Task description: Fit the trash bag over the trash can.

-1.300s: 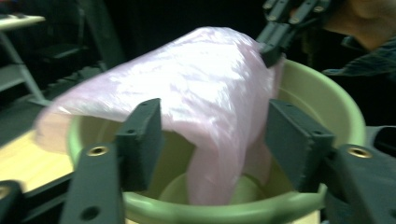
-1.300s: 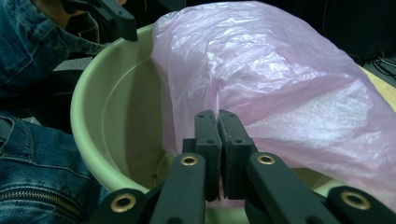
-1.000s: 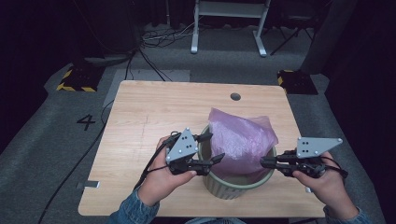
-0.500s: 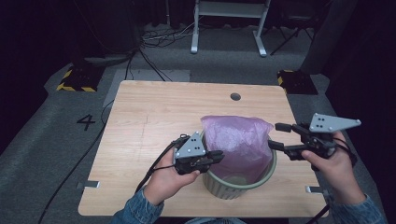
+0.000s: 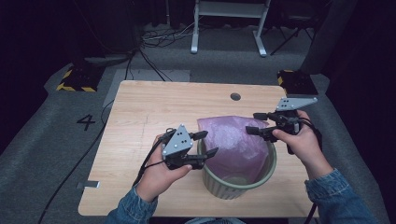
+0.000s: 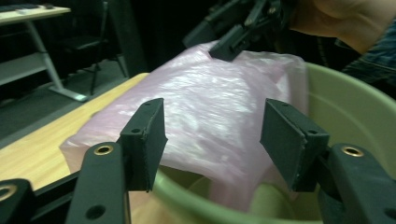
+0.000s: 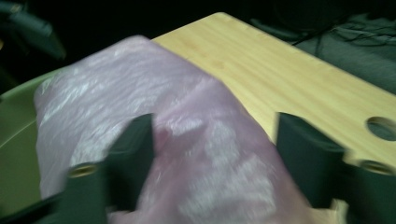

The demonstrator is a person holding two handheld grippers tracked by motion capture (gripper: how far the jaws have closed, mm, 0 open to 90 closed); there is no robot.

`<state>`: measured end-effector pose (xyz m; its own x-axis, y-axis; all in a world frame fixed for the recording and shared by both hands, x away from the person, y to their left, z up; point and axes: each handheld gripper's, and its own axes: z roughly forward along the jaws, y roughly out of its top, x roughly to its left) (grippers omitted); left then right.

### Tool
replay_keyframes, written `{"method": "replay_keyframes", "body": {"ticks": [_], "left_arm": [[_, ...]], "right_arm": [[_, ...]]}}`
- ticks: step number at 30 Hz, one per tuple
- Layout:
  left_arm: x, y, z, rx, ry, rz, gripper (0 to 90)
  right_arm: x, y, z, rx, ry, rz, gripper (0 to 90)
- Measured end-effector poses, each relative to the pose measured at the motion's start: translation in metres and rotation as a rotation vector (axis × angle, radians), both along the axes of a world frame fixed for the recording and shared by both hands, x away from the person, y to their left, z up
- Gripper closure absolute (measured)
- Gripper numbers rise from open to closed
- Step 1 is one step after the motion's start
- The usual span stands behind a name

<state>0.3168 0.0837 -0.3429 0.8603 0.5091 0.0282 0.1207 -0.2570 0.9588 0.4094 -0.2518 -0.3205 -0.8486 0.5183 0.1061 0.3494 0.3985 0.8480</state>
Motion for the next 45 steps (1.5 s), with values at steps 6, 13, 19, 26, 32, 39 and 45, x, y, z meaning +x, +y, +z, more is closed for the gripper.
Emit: {"method": "replay_keyframes", "body": {"ticks": [6, 13, 19, 26, 32, 39, 45], "left_arm": [[0.004, 0.007, -0.002, 0.022, -0.020, 0.031, 40.1], [0.007, 0.006, 0.004, 0.013, -0.035, 0.031, 39.3], [0.001, 0.001, 0.011, 0.004, -0.061, -0.006, 38.0], [-0.002, -0.005, 0.008, 0.021, -0.057, -0.034, 37.4], [0.000, -0.008, 0.006, 0.020, -0.041, -0.046, 37.6], [0.011, -0.009, 0.002, 0.049, -0.022, -0.033, 42.9], [0.015, -0.008, -0.005, 0.095, 0.013, -0.038, 60.5]], "right_arm": [[-0.002, -0.002, 0.001, -0.092, -0.122, 0.009, 79.0], [-0.025, 0.002, 0.012, -0.079, -0.186, 0.122, 85.3], [-0.057, 0.016, 0.008, -0.110, -0.143, 0.266, 86.0], [-0.077, 0.023, -0.005, -0.172, -0.037, 0.332, 85.5], [-0.084, 0.017, -0.004, -0.166, 0.004, 0.274, 70.8], [-0.088, 0.004, 0.006, -0.090, -0.063, 0.160, 42.2], [-0.088, -0.023, 0.019, -0.033, -0.075, 0.064, 37.4]]}}
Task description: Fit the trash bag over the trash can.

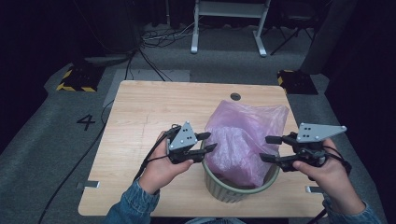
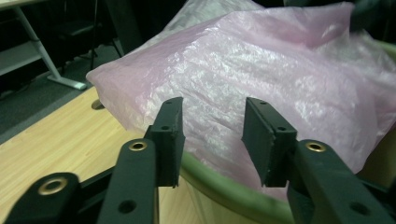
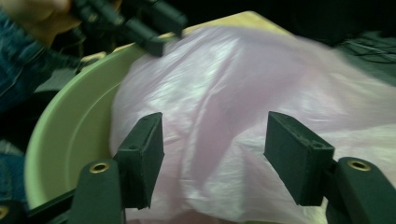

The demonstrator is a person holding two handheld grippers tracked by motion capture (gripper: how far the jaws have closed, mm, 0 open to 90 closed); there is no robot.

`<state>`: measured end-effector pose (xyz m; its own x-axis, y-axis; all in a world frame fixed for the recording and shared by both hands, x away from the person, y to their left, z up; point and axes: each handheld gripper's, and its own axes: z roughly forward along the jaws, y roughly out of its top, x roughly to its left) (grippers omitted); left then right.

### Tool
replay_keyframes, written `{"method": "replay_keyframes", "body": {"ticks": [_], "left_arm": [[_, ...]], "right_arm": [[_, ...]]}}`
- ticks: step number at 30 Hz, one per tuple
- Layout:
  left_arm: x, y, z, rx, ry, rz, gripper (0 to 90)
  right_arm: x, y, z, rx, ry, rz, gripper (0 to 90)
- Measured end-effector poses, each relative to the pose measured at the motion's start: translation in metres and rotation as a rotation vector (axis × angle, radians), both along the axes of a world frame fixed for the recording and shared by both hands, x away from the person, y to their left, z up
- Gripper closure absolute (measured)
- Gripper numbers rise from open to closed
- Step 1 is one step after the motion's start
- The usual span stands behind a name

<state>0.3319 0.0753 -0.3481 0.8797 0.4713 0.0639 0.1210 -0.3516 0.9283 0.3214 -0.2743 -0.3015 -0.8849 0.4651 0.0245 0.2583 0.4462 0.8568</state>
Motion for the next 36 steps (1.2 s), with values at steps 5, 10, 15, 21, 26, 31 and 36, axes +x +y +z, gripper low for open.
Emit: {"method": "replay_keyframes", "body": {"ticks": [5, 10, 15, 21, 26, 31, 36], "left_arm": [[0.000, -0.005, 0.000, 0.038, -0.003, -0.019, 63.0], [0.001, -0.009, 0.000, 0.057, 0.004, -0.038, 65.0], [0.002, -0.014, -0.003, 0.070, 0.033, -0.086, 68.5], [0.002, -0.018, -0.004, 0.076, 0.045, -0.091, 68.5], [0.000, -0.014, -0.002, 0.019, 0.012, -0.064, 55.6], [0.001, -0.008, 0.001, -0.025, -0.002, -0.049, 48.7], [0.003, -0.005, 0.006, -0.047, -0.024, -0.016, 40.6]], "right_arm": [[0.010, -0.017, 0.003, 0.032, -0.006, -0.093, 32.1], [0.027, -0.033, -0.002, 0.062, 0.043, -0.221, 25.8], [0.043, -0.041, -0.014, 0.062, 0.111, -0.294, 21.3], [0.047, -0.025, -0.018, 0.089, 0.170, -0.207, 44.5], [0.045, -0.016, -0.015, 0.021, 0.074, -0.184, 80.5], [0.040, -0.007, -0.003, 0.034, -0.004, -0.147, 90.0], [0.029, 0.006, 0.008, 0.040, -0.056, -0.079, 90.0]]}}
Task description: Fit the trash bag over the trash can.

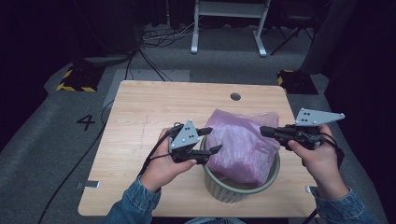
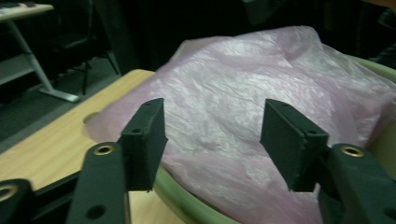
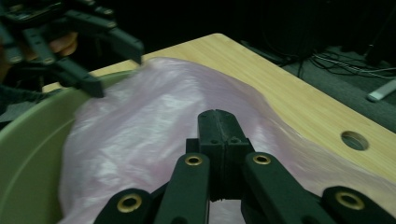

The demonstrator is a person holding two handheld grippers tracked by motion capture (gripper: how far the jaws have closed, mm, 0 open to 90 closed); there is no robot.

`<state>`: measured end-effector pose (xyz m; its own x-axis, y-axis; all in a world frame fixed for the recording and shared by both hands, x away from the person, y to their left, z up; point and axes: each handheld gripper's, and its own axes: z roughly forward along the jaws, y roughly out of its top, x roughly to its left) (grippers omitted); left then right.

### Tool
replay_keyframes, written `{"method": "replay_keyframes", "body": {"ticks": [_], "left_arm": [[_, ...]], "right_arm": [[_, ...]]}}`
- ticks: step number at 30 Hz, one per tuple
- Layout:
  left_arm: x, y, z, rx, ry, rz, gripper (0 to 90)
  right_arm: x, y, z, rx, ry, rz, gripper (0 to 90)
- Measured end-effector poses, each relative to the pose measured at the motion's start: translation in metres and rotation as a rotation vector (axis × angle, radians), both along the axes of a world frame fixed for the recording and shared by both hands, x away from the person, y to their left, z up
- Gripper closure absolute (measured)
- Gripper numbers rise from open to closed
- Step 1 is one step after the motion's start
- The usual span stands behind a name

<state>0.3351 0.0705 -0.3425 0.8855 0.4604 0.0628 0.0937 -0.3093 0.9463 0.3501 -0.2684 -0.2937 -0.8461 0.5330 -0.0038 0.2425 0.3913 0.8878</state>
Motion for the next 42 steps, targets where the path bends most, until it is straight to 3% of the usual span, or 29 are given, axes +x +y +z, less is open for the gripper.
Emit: {"method": "replay_keyframes", "body": {"ticks": [1, 3, 5, 7, 8, 10, 12, 13, 14, 16, 19, 21, 26, 31, 37, 42], "left_arm": [[0.000, 0.000, 0.001, 0.001, 0.001, -0.001, 42.3], [0.001, 0.000, 0.001, 0.002, 0.000, 0.000, 42.6], [0.001, -0.001, 0.000, 0.004, 0.000, 0.001, 41.7], [0.001, -0.001, -0.001, 0.000, -0.002, 0.008, 40.6], [0.001, 0.000, 0.000, -0.002, -0.004, 0.010, 40.3], [0.001, 0.001, 0.000, -0.009, -0.007, 0.016, 40.0], [0.002, 0.003, 0.001, -0.014, -0.007, 0.020, 39.9], [0.002, 0.003, 0.001, -0.015, -0.007, 0.022, 39.9], [0.003, 0.004, 0.002, -0.016, -0.007, 0.023, 39.9], [0.003, 0.005, 0.003, -0.015, -0.011, 0.025, 39.2], [-0.001, 0.003, 0.004, -0.002, -0.037, 0.016, 35.3], [-0.006, 0.000, 0.004, 0.001, -0.049, -0.017, 33.8], [-0.017, -0.006, 0.007, -0.010, -0.062, -0.056, 33.0], [-0.017, -0.012, 0.008, -0.001, -0.055, -0.059, 32.3], [-0.013, -0.021, 0.012, 0.000, -0.015, -0.084, 30.0], [-0.012, -0.029, 0.008, 0.063, 0.002, -0.091, 29.5]], "right_arm": [[-0.001, 0.002, 0.001, -0.011, -0.002, 0.011, 84.2], [-0.001, 0.008, 0.001, -0.027, -0.022, 0.005, 60.6], [0.003, 0.014, -0.003, -0.014, -0.010, -0.002, 40.3], [0.010, 0.019, -0.009, -0.017, 0.009, 0.004, 27.2], [0.012, 0.021, -0.011, -0.019, 0.014, 0.007, 26.2], [0.018, 0.025, -0.014, -0.033, 0.022, 0.021, 31.1], [0.021, 0.029, -0.014, -0.075, 0.019, 0.066, 60.3], [0.022, 0.031, -0.014, -0.095, 0.020, 0.095, 70.2], [0.021, 0.033, -0.013, -0.111, 0.019, 0.106, 79.2], [0.018, 0.036, -0.011, -0.135, 0.015, 0.126, 88.4], [0.006, 0.042, -0.009, -0.138, 0.041, 0.205, 90.0], [-0.001, 0.045, -0.009, -0.145, 0.055, 0.253, 90.0], [-0.026, 0.058, -0.015, -0.208, 0.098, 0.383, 89.9], [-0.038, 0.067, -0.022, -0.283, 0.111, 0.429, 89.4], [-0.042, 0.073, -0.021, -0.289, 0.092, 0.432, 89.4], [-0.042, 0.076, -0.021, -0.283, 0.053, 0.429, 89.2]]}}
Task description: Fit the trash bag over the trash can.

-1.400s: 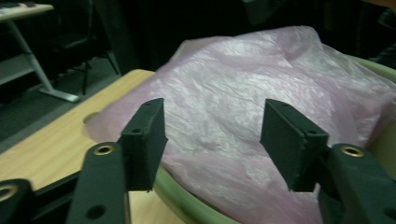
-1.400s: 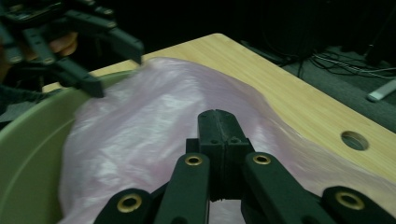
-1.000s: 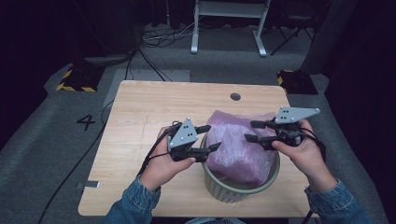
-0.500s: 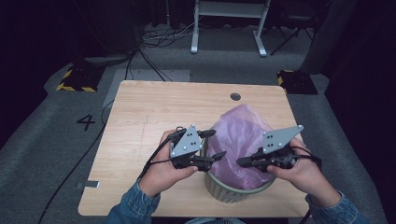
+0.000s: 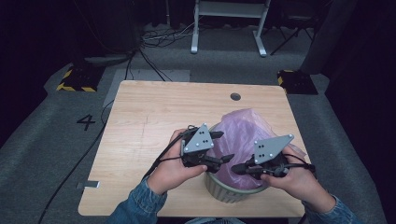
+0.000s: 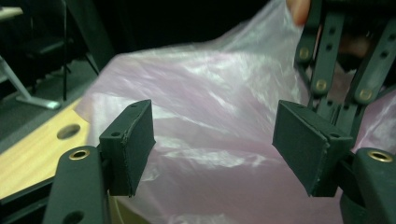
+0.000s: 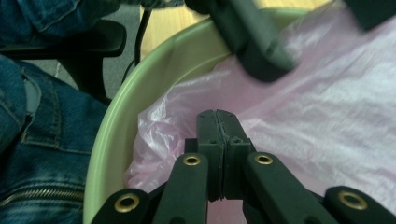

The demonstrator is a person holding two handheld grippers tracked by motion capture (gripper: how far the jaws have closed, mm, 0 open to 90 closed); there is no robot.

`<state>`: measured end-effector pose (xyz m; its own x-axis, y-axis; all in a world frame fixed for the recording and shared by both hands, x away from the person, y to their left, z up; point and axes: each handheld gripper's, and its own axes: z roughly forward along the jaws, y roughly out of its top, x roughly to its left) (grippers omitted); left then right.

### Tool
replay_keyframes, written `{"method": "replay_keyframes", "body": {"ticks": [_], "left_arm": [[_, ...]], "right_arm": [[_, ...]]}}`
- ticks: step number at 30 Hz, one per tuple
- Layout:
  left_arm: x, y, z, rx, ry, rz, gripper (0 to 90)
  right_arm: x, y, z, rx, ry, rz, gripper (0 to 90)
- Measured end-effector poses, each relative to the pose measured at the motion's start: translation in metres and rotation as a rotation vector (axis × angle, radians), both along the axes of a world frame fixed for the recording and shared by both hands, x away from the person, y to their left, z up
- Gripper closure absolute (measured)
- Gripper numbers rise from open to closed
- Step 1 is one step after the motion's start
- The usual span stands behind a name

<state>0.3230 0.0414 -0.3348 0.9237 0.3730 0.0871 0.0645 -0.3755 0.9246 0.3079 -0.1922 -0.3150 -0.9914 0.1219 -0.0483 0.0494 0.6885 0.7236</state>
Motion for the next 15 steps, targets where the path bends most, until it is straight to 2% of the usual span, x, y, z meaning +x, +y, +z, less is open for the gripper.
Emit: {"method": "replay_keyframes", "body": {"ticks": [3, 6, 7, 9, 13, 15], "left_arm": [[-0.002, -0.003, -0.002, 0.009, 0.015, -0.023, 31.7], [-0.003, -0.003, -0.003, 0.030, 0.055, -0.058, 49.0], [-0.003, -0.003, -0.003, 0.042, 0.056, -0.056, 52.2], [-0.003, -0.003, -0.004, 0.052, 0.053, -0.050, 52.7], [-0.003, -0.003, -0.005, 0.062, 0.061, -0.049, 53.7], [-0.002, -0.002, -0.005, 0.061, 0.060, -0.047, 53.6]], "right_arm": [[0.001, 0.000, 0.001, 0.013, -0.008, 0.001, 88.8], [0.001, -0.002, 0.001, 0.020, -0.008, -0.004, 83.8], [0.001, -0.004, 0.002, 0.028, -0.010, -0.009, 81.3], [0.001, -0.010, 0.006, 0.066, -0.015, -0.028, 69.6], [0.005, -0.037, 0.021, 0.183, -0.028, -0.144, 54.5], [0.010, -0.056, 0.026, 0.239, -0.033, -0.233, 49.4]]}}
